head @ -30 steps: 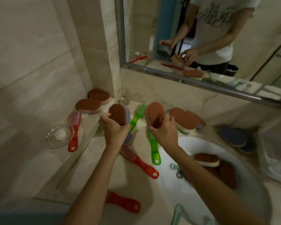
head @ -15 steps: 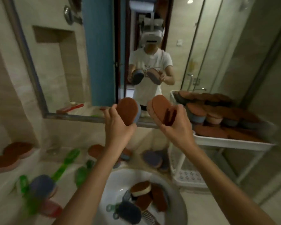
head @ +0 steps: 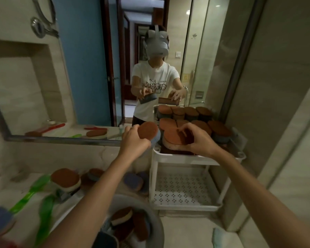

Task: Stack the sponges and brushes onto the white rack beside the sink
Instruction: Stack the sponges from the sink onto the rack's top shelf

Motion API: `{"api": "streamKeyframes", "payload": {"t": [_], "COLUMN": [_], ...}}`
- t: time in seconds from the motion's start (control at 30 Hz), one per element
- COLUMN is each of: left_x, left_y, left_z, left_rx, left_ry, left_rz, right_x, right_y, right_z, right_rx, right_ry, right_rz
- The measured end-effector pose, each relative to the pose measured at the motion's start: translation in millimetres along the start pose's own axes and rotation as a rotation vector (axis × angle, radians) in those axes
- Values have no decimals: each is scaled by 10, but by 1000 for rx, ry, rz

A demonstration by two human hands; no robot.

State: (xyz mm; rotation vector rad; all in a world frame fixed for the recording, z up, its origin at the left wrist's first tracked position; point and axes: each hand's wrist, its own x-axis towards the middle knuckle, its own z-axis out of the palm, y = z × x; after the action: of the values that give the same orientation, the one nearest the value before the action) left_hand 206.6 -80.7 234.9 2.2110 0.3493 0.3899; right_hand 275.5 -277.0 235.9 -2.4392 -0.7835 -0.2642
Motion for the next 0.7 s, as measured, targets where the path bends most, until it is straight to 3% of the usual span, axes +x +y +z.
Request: {"api": "streamKeyframes", "payload": {"t": [0.3, 0.7], "left_x": [73, 117], "left_y": [-48, -55], "left_z": [55, 51], "left_rx": [29, 41], "left_ry": [-17, -22], "left_rz": [-35, 67], "right_x": [77, 65], "right_y": [73, 34], "right_z": [127, 130], "right_rx": [-50, -47], "right_ry": [-59, -88], "right_rz": [51, 86]}}
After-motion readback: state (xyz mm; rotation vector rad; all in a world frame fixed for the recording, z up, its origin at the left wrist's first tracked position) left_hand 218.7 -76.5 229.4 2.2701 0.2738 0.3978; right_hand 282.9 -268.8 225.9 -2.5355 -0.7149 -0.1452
